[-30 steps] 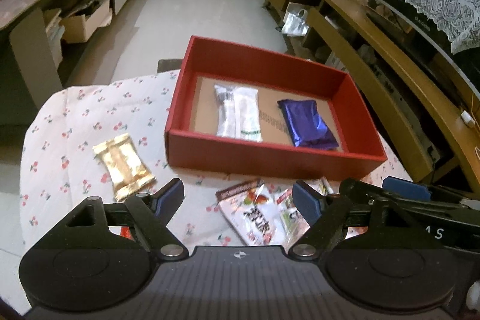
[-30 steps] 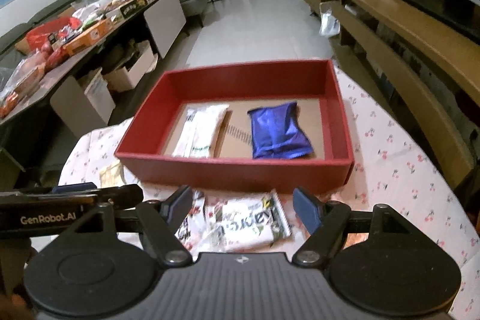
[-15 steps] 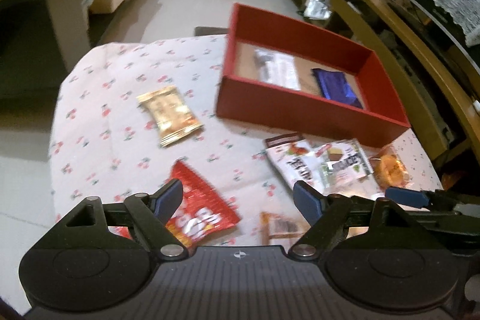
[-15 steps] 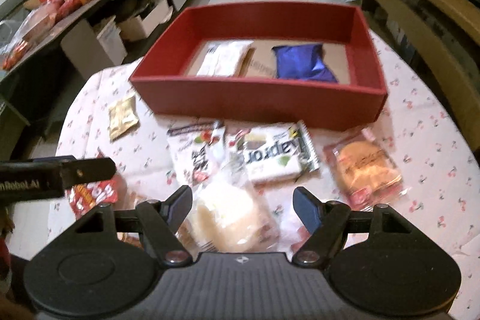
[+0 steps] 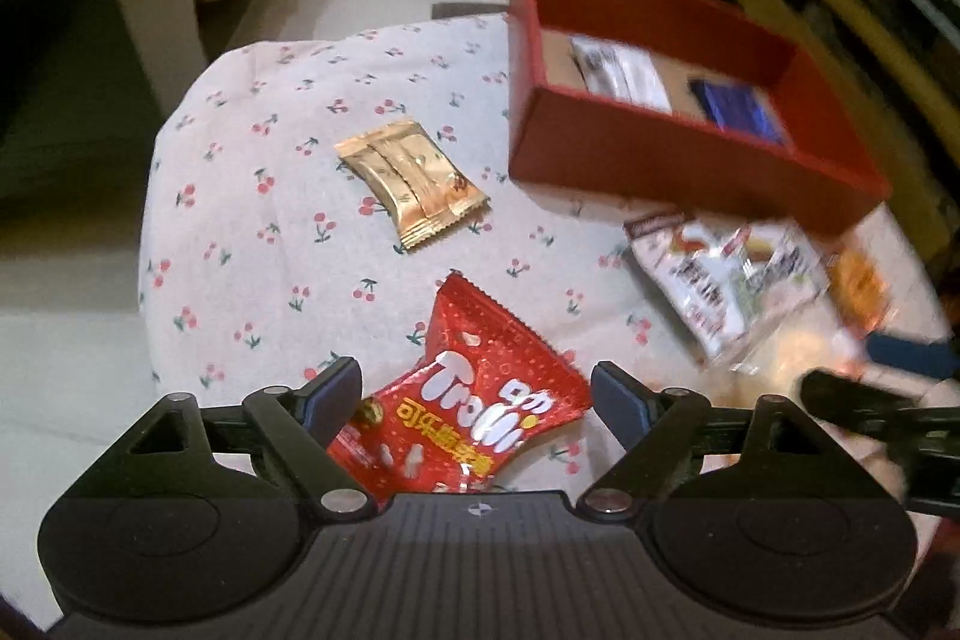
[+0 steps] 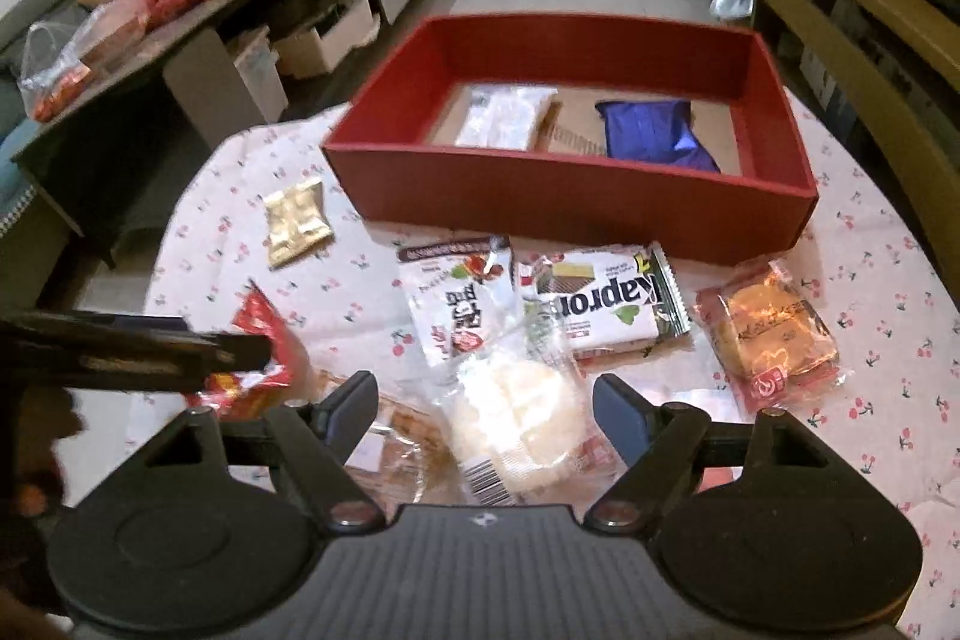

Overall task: Organize snacks
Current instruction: 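Grasp the red Trolli bag with the left tool while the right tool grasps the bread bag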

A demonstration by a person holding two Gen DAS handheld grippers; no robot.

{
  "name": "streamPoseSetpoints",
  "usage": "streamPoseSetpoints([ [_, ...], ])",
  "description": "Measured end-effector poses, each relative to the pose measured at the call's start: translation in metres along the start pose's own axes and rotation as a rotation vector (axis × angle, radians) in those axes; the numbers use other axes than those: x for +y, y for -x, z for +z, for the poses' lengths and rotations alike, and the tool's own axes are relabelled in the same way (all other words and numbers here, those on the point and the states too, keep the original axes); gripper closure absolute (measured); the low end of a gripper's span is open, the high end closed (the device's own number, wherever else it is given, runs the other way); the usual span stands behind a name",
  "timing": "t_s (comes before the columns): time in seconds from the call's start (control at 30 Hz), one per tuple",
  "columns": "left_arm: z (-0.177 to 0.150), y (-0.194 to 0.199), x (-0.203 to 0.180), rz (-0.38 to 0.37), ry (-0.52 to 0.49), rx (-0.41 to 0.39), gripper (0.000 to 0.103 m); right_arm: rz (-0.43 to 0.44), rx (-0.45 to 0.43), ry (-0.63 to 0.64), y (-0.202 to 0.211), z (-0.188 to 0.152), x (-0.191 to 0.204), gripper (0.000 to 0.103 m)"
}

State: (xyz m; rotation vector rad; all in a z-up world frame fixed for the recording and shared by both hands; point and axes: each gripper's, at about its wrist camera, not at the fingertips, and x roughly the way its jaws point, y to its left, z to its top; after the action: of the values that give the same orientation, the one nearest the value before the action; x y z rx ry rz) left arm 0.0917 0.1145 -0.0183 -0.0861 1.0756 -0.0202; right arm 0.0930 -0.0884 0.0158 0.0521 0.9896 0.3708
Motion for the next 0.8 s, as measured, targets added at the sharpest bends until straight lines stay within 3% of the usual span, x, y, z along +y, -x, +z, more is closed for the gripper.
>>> streamPoseSetpoints([
  [0.17,-0.009,-0.014,-0.005,0.052,-0.081,0.053,0.017,0.03,0.021,0.004,0.008,-0.019,0.012,0.014],
  [0.3,-0.016,-0.021,-0.004,0.053,-0.089,0.089,0.029,0.043,0.074,0.028,-0.003,-0.033,0.029,0.014],
  [0.33,-0.017,-0.019,-0.005,0.043,-0.097,0.087,0.037,0.045,0.089,0.036,-0.007,-0.035,0.033,0.014],
  [0.63,-0.018,-0.014,-0.005,0.015,-0.073,0.093,0.038,0.0,0.152,0.083,-0.047,-0.034,0.053,0.012],
  [0.73,-0.018,-0.016,-0.01,0.029,-0.088,0.095,0.037,-0.017,0.153,0.15,-0.057,-0.038,0.063,0.016],
  [0.77,-0.019,-0.015,-0.012,0.035,-0.096,0.094,0.037,-0.03,0.139,0.187,-0.057,-0.039,0.067,0.024],
  [0.8,-0.019,-0.016,-0.012,0.037,-0.102,0.095,0.037,-0.019,0.133,0.179,-0.055,-0.038,0.065,0.042],
])
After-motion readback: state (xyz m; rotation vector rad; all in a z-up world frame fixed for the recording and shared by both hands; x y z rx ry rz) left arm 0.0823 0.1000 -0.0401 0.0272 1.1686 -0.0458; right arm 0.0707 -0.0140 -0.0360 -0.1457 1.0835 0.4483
